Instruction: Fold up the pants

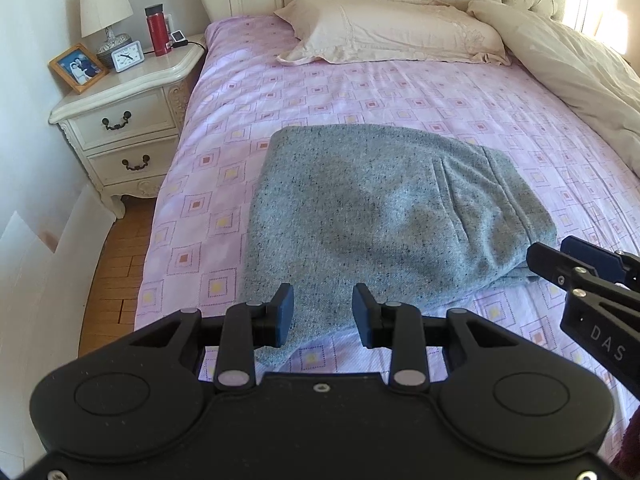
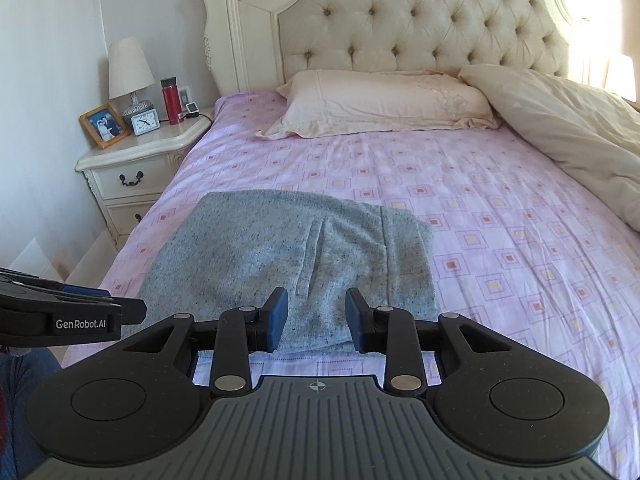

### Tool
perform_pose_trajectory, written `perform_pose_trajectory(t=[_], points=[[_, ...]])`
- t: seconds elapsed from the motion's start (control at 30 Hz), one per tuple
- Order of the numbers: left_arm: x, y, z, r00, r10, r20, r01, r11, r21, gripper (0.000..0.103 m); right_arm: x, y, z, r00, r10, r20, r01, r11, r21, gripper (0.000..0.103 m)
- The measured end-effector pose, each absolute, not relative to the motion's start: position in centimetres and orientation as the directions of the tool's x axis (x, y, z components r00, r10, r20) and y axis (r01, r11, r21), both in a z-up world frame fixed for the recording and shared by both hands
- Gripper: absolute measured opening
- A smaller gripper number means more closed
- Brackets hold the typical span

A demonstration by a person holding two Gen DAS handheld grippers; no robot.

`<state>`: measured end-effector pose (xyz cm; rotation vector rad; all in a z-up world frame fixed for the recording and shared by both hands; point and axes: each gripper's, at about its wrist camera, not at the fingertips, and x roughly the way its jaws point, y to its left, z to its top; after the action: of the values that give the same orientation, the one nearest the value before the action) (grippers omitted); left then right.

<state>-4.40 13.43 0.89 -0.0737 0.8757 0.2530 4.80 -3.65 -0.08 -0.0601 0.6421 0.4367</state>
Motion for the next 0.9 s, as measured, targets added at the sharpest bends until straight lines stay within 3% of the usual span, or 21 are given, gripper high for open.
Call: perform_pose_trajectory(t=[0.9], points=[[-4.62,13.62,0.51,0.609,0.186,-0.771,-0.245,0.969,0.041,0.043,4.80,-4.00,-0.32,0.707,0.373,-0.601,-0.412,0.908,0.079,0.031]])
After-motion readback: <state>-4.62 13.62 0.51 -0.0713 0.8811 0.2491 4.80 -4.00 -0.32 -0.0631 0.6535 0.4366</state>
